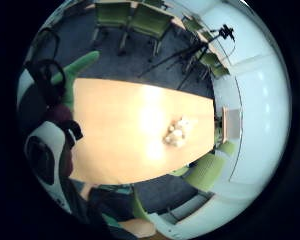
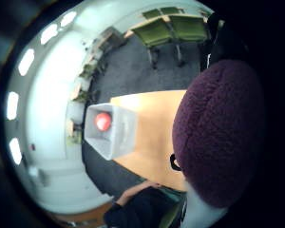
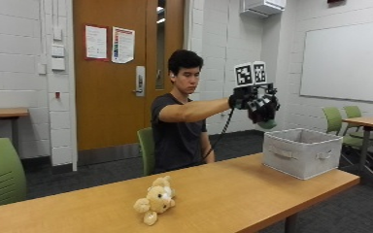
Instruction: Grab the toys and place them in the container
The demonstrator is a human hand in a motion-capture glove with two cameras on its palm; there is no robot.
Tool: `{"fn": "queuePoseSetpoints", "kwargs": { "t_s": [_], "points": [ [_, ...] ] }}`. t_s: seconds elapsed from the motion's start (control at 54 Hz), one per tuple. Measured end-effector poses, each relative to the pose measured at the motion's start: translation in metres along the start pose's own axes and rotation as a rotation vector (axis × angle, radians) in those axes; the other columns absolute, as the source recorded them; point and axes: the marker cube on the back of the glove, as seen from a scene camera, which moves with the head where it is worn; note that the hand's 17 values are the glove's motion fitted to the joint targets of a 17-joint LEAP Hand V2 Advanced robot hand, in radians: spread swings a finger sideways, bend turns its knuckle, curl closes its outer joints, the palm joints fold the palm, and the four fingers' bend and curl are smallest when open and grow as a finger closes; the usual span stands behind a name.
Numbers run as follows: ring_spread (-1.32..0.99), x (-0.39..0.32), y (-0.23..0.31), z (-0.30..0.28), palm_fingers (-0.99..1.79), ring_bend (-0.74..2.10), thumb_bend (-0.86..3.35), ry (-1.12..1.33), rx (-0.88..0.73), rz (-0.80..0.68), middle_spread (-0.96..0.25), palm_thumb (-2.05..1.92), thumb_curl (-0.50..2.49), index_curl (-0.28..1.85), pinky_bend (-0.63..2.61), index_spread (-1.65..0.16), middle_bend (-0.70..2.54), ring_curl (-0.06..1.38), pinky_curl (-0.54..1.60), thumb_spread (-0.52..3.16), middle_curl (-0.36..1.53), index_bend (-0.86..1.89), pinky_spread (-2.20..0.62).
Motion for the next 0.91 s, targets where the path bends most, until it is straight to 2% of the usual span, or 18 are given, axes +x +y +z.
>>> {"fn": "queuePoseSetpoints", "kwargs": {
  "t_s": [0.167,0.204,0.259,0.296,0.445,0.593,0.667,0.778,0.815,0.834,0.871,0.908],
  "points": [
    [-0.49,-0.105,-0.001,-0.037,0.9,0.93,0.12,-0.07,0.039,-0.162,-0.46,0.7,0.82,0.68,1.01,-0.46,0.56,0.47,0.35,0.79,0.53,0.13,-0.42],
    [-0.49,-0.137,0.003,-0.043,0.9,0.94,0.11,-0.088,0.045,-0.262,-0.46,0.7,0.83,0.68,1.02,-0.46,0.56,0.47,0.35,0.79,0.54,0.13,-0.42],
    [-0.49,-0.169,0.009,-0.046,0.89,0.94,0.1,-0.098,0.058,-0.552,-0.46,0.7,0.84,0.69,1.02,-0.46,0.55,0.47,0.35,0.78,0.55,0.13,-0.42],
    [-0.49,-0.188,0.012,-0.045,0.89,0.94,0.1,-0.092,0.063,-0.633,-0.46,0.7,0.85,0.7,1.02,-0.46,0.56,0.47,0.35,0.78,0.56,0.13,-0.42],
    [-0.49,-0.274,0.004,-0.033,0.88,0.95,0.08,-0.06,0.041,-0.42,-0.47,0.7,0.89,0.72,1.03,-0.47,0.56,0.48,0.36,0.78,0.58,0.13,-0.42],
    [-0.49,-0.329,0.006,-0.023,0.87,0.96,0.08,-0.077,0.032,-0.48,-0.47,0.7,0.92,0.73,1.04,-0.47,0.56,0.48,0.36,0.79,0.6,0.13,-0.42],
    [-0.49,-0.346,0.007,-0.012,0.86,0.97,0.07,-0.027,0.021,-0.438,-0.47,0.7,0.94,0.74,1.04,-0.47,0.56,0.48,0.36,0.79,0.61,0.12,-0.42],
    [-0.48,-0.351,0.011,0.011,0.84,0.96,0.05,0.036,-0.079,-0.452,-0.47,0.69,0.96,0.76,1.06,-0.48,0.54,0.48,0.36,0.79,0.62,0.13,-0.42],
    [-0.44,-0.353,0.014,0.016,0.69,0.94,-0.01,0.013,-0.114,-0.472,-0.42,0.59,0.9,0.74,1.13,-0.46,0.46,0.47,0.39,0.9,0.6,0.07,-0.39],
    [-0.42,-0.353,0.015,0.018,0.53,0.86,-0.08,0.001,-0.126,-0.478,-0.38,0.48,0.85,0.76,1.17,-0.46,0.35,0.46,0.4,0.95,0.57,0.15,-0.37],
    [-0.34,-0.346,0.013,0.023,0.11,0.76,-0.19,0.017,-0.132,-0.473,-0.29,0.21,0.75,0.76,1.31,-0.43,0.22,0.47,0.47,0.96,0.55,0.1,-0.32],
    [-0.28,-0.34,0.011,0.026,-0.01,0.71,-0.18,0.02,-0.131,-0.453,-0.23,0.07,0.69,0.74,1.38,-0.41,0.2,0.46,0.48,0.96,0.54,0.08,-0.28]
  ]
}}
